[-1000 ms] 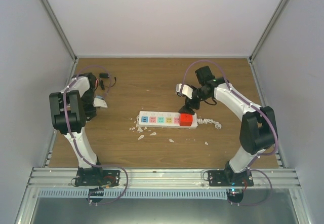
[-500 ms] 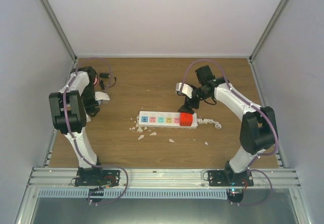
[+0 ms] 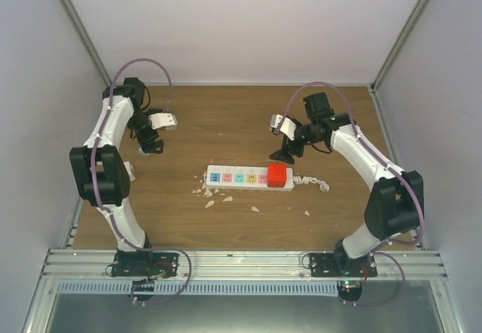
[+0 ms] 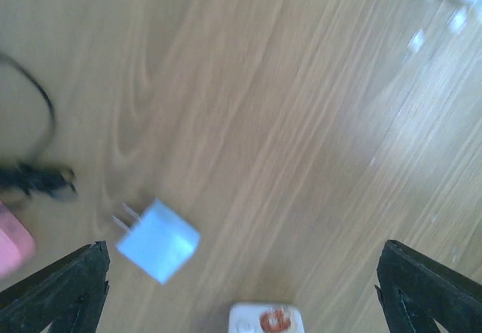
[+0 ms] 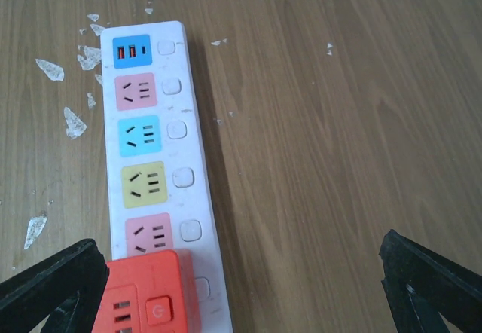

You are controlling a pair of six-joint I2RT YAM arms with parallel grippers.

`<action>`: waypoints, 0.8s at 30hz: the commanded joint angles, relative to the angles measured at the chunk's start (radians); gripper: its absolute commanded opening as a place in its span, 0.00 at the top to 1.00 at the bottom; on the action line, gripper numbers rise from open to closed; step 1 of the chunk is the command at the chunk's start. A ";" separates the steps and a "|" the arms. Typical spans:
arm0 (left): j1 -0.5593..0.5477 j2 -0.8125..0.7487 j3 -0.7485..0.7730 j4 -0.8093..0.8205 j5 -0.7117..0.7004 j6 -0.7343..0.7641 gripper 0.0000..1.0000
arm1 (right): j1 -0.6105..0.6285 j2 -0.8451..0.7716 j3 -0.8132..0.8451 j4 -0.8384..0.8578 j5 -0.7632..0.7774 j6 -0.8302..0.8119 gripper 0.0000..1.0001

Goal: Pull the plug off the socket

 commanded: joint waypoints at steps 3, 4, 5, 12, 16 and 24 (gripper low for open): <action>-0.104 -0.147 0.026 0.103 0.323 -0.003 0.01 | -0.083 -0.037 0.023 -0.046 -0.100 -0.014 0.01; -0.127 -0.161 0.018 0.126 0.358 -0.005 0.01 | -0.097 -0.039 0.027 -0.052 -0.112 -0.018 0.01; -0.148 -0.172 0.010 0.149 0.395 -0.014 0.01 | -0.111 -0.041 0.026 -0.065 -0.121 -0.024 0.00; -0.301 -0.216 -0.094 0.348 0.608 -0.193 0.01 | -0.211 -0.066 0.002 -0.119 -0.154 -0.083 0.00; -0.387 -0.273 -0.222 0.520 0.650 -0.288 0.01 | -0.276 -0.100 -0.047 -0.134 -0.154 -0.126 0.01; -0.592 -0.329 -0.478 0.875 0.657 -0.414 0.01 | -0.413 -0.148 -0.189 -0.146 -0.190 -0.275 0.00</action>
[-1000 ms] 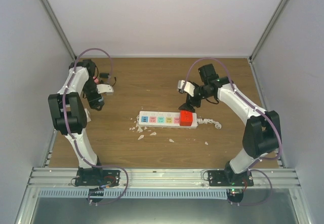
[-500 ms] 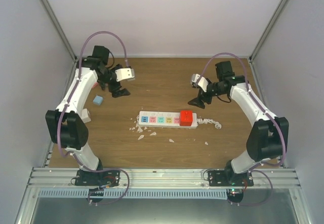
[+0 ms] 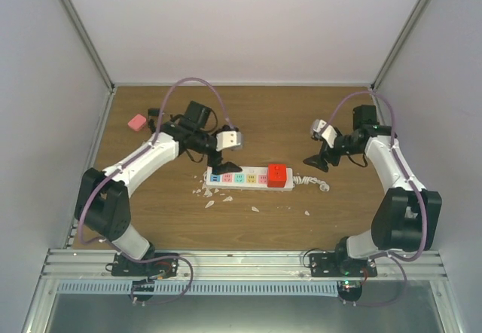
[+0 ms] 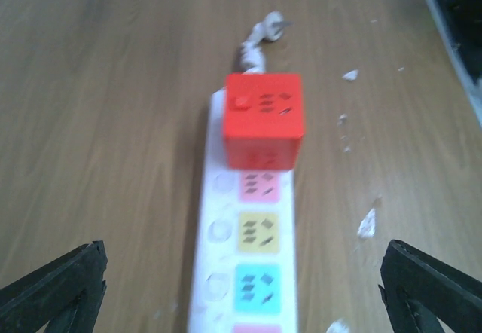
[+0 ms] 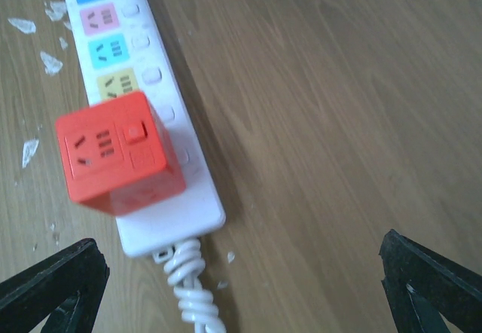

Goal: Pull the plug off the socket

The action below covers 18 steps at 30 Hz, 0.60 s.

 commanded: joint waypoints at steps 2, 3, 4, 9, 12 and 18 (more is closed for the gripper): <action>-0.132 -0.029 -0.120 0.306 0.023 -0.077 0.01 | -0.088 -0.030 -0.096 -0.027 -0.048 -0.151 0.00; -0.150 -0.022 -0.133 0.331 0.018 -0.081 0.01 | -0.103 -0.034 -0.114 -0.024 -0.052 -0.178 0.00; -0.166 -0.013 -0.142 0.354 0.015 -0.082 0.01 | -0.120 -0.039 -0.132 -0.019 -0.053 -0.201 0.00; -0.209 0.056 -0.144 0.469 -0.007 -0.125 0.01 | -0.162 -0.049 -0.195 -0.004 -0.036 -0.316 0.00; -0.225 0.108 -0.124 0.501 -0.009 -0.137 0.01 | -0.167 -0.043 -0.223 0.005 -0.036 -0.354 0.00; -0.263 0.189 -0.096 0.523 -0.023 -0.090 0.01 | -0.167 0.016 -0.220 0.009 -0.085 -0.363 0.00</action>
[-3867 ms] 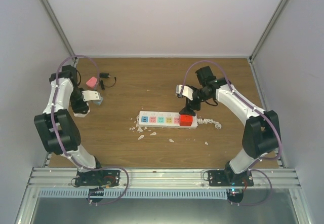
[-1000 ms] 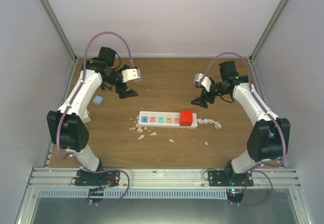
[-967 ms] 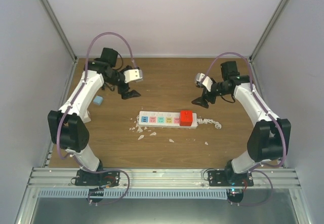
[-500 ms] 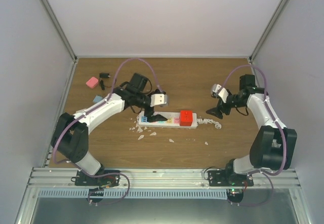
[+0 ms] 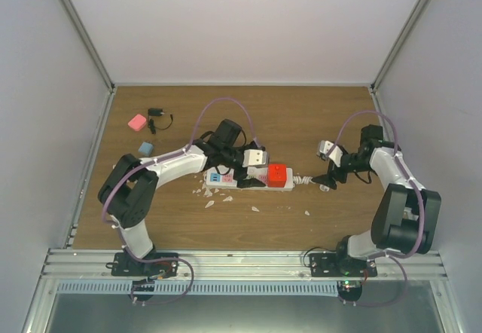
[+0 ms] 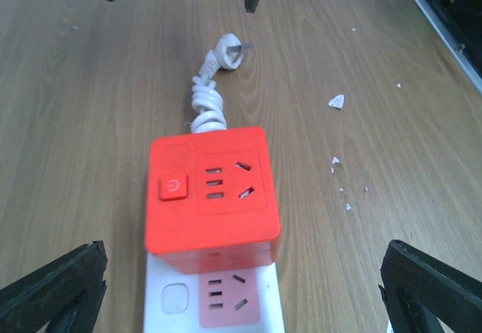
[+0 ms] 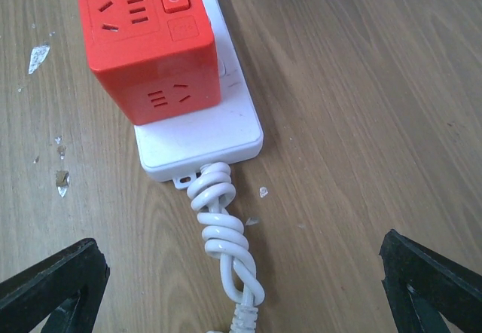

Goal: Pull the plug off the socket

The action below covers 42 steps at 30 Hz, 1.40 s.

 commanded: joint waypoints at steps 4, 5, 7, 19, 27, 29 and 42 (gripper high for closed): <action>-0.034 0.083 0.071 0.090 -0.007 -0.002 0.02 | 0.000 0.064 -0.002 0.043 -0.081 -0.053 0.00; -0.035 0.093 0.075 0.091 -0.008 0.000 0.03 | 0.006 0.071 -0.002 0.050 -0.083 -0.060 0.00; -0.036 0.108 0.079 0.098 -0.012 0.000 0.03 | 0.022 0.088 -0.004 0.063 -0.085 -0.082 0.00; -0.054 0.178 0.091 0.127 -0.026 -0.034 0.04 | 0.161 0.211 -0.011 0.181 -0.038 -0.115 0.00; -0.067 0.218 0.107 0.152 -0.026 -0.093 0.09 | 0.237 0.254 -0.015 0.227 0.014 -0.075 0.00; -0.073 0.224 0.105 0.159 -0.027 -0.090 0.10 | 0.255 0.265 -0.015 0.235 0.033 -0.064 0.00; -0.075 0.239 0.088 0.190 -0.032 -0.088 0.21 | 0.345 0.286 -0.049 0.297 0.137 -0.015 0.00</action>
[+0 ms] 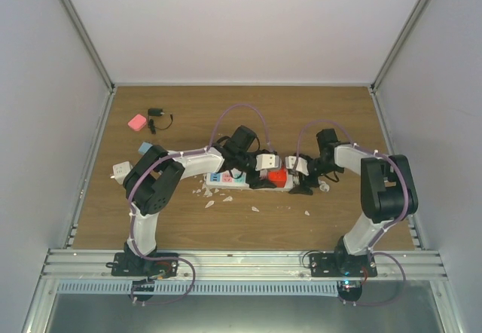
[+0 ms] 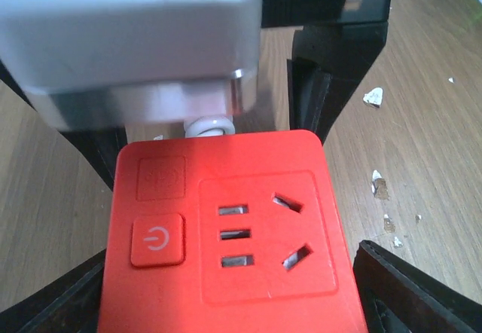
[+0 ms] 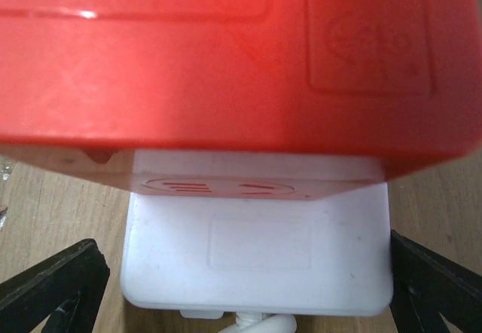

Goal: Pull the plug off the socket

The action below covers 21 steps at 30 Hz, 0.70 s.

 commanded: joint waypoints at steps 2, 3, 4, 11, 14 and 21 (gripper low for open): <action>-0.007 0.013 -0.003 0.089 0.005 -0.012 0.23 | 0.033 0.029 -0.009 0.038 0.044 0.033 0.00; -0.007 0.010 -0.006 0.095 0.005 -0.016 0.24 | 0.036 0.034 -0.005 0.042 0.048 0.040 0.01; -0.007 0.006 -0.009 0.105 0.005 -0.021 0.26 | 0.037 0.037 -0.003 0.045 0.051 0.047 0.01; -0.007 -0.029 -0.031 0.164 0.057 -0.044 0.42 | 0.037 0.050 0.008 0.060 0.060 0.077 0.14; -0.007 -0.041 -0.034 0.172 0.095 -0.063 0.48 | 0.036 0.050 0.008 0.064 0.061 0.082 0.22; -0.005 -0.055 -0.036 0.182 0.144 -0.108 0.56 | 0.037 0.046 0.004 0.067 0.062 0.085 0.36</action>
